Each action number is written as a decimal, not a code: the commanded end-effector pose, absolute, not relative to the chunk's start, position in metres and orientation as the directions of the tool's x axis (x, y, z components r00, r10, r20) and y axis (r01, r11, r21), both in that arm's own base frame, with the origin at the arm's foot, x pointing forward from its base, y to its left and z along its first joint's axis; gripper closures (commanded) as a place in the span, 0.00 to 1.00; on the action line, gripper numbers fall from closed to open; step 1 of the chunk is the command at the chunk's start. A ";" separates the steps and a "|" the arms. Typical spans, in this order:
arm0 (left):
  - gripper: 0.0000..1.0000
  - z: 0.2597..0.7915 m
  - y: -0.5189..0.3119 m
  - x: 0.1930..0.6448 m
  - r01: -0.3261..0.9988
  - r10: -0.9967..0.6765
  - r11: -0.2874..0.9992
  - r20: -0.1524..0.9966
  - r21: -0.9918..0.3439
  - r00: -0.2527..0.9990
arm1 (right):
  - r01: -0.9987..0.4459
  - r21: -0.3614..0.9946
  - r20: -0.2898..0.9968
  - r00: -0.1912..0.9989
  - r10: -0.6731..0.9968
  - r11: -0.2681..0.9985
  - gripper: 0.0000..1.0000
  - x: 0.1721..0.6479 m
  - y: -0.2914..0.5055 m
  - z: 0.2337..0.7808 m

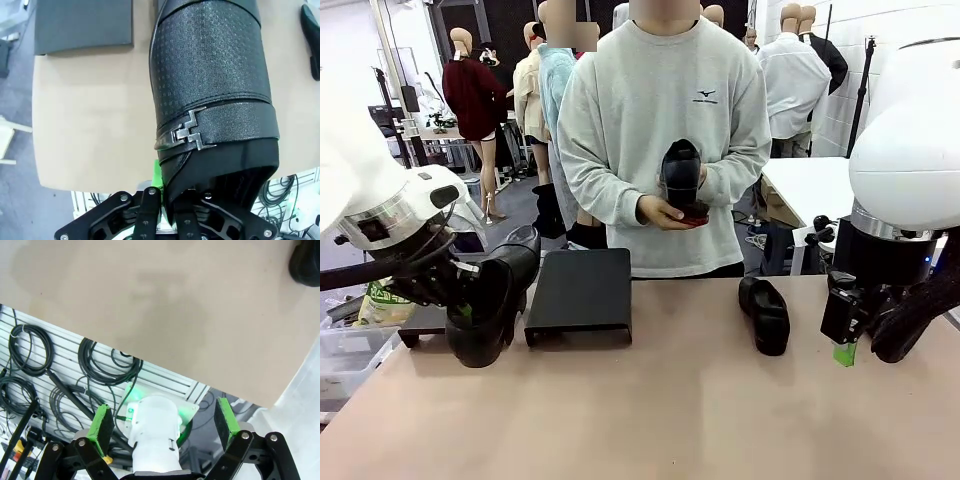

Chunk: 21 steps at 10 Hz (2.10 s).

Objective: Organize the shoes by placing them on the stand.
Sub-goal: Place the Shoe from the middle of the table onto the Shoes Stand.

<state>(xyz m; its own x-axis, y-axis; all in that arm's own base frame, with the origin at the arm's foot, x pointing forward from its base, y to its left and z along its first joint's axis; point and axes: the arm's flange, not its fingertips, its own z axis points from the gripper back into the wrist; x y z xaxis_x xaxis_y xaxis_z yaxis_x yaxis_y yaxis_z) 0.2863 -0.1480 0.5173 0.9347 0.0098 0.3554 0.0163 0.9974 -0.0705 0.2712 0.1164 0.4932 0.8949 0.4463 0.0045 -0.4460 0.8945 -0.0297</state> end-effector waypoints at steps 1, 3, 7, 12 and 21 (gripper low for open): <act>1.00 0.521 -0.148 0.285 0.018 0.010 0.997 0.367 -0.073 0.930 | -0.442 -0.008 0.005 0.897 0.442 0.897 0.00 0.270 0.119 0.493; 1.00 0.522 -0.126 0.304 -0.093 0.141 0.989 0.519 -0.117 0.843 | -0.442 -0.008 0.005 0.897 0.442 0.897 0.00 0.270 0.119 0.493; 1.00 0.505 -0.030 0.372 -0.391 0.298 0.920 0.702 -0.031 0.647 | -0.442 -0.008 0.005 0.897 0.442 0.897 0.00 0.270 0.119 0.493; 1.00 0.490 0.023 0.435 -0.392 0.318 0.920 0.612 -0.014 0.724 | -0.442 -0.008 0.005 0.897 0.442 0.897 0.00 0.270 0.119 0.493; 1.00 0.472 0.023 0.450 -0.280 0.258 0.959 0.552 -0.047 0.793 | -0.442 -0.008 0.005 0.897 0.442 0.897 0.00 0.270 0.119 0.493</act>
